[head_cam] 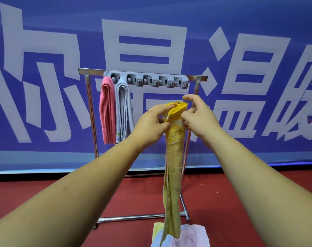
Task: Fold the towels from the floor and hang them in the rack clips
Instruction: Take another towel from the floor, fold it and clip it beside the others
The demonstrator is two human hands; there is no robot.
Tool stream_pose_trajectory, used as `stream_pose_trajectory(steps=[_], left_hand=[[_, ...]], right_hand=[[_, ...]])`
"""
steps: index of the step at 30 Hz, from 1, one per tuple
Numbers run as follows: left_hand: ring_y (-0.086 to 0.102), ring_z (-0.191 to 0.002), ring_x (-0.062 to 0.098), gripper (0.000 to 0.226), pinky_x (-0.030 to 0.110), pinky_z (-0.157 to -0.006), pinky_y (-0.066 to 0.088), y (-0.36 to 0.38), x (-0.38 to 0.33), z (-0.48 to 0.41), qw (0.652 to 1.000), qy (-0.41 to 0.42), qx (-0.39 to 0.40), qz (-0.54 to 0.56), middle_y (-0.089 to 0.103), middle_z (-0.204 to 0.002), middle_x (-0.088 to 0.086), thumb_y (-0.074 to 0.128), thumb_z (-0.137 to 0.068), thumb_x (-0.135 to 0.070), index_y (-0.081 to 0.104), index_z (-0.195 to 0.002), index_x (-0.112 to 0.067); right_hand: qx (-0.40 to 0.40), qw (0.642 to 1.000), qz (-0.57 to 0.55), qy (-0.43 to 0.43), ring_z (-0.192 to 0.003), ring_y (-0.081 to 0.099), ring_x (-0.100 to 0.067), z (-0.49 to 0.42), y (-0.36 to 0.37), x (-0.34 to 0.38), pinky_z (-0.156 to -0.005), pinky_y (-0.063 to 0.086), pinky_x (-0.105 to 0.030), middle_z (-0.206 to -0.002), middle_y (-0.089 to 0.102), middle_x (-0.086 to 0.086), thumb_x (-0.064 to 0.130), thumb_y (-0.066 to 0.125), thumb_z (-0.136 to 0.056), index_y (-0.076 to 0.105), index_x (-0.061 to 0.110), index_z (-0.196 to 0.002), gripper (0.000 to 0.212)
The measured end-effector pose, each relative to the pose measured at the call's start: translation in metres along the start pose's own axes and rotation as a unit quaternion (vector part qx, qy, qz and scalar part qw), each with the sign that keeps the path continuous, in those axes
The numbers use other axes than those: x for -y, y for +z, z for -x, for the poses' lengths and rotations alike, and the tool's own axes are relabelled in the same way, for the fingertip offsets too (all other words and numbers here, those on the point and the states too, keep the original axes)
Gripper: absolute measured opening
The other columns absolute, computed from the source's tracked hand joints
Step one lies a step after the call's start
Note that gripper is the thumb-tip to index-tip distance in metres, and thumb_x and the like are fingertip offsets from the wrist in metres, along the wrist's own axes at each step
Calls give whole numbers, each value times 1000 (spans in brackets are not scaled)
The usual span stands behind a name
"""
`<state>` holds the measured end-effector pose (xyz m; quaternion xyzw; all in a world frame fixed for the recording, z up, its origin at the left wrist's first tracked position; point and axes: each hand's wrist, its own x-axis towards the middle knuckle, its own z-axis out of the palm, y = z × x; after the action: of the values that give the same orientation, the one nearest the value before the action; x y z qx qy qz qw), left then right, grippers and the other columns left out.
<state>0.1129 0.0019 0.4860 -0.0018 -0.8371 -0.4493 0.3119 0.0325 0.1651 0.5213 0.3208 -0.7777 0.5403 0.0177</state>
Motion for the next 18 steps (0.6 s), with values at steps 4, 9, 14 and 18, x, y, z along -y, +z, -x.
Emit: stream_pose_trajectory(steps=[4, 9, 14, 18], left_hand=[[75, -103, 34, 64, 57, -87, 63, -1, 6, 1, 998, -30, 0, 60, 67, -138, 1, 70, -91, 10, 66, -144, -26], [76, -106, 33, 58, 51, -92, 64, -1, 10, 2, 984, -68, 2, 163, 76, -124, 14, 64, -94, 12, 69, -140, -23], [70, -107, 28, 49, 46, -97, 60, -6, 1, 1, 958, -76, 29, 276, 75, -130, 10, 53, -96, 19, 75, -125, -14], [69, -112, 27, 48, 38, -94, 60, -9, -1, 0, 947, -89, 39, 307, 77, -127, 5, 47, -96, 19, 77, -117, -13]], right_hand=[[-5, 997, 70, -39, -104, 60, -19, -2, -3, -6, -67, 51, -26, -119, 54, -5, 20, 69, -98, 60, 39, -128, 36], [17, 1000, 8, -3, -119, 61, -18, -5, -2, -11, -95, 57, -39, -135, 61, 1, 31, 77, -96, 43, 37, -154, 67], [130, 976, -156, 74, -114, 75, -25, 1, 7, -31, -96, 59, -42, -119, 79, -5, 25, 79, -95, 69, 19, -130, 37], [162, 965, -194, 67, -108, 78, -26, 6, 10, -33, -94, 60, -42, -115, 81, -9, 21, 80, -93, 75, 12, -122, 31]])
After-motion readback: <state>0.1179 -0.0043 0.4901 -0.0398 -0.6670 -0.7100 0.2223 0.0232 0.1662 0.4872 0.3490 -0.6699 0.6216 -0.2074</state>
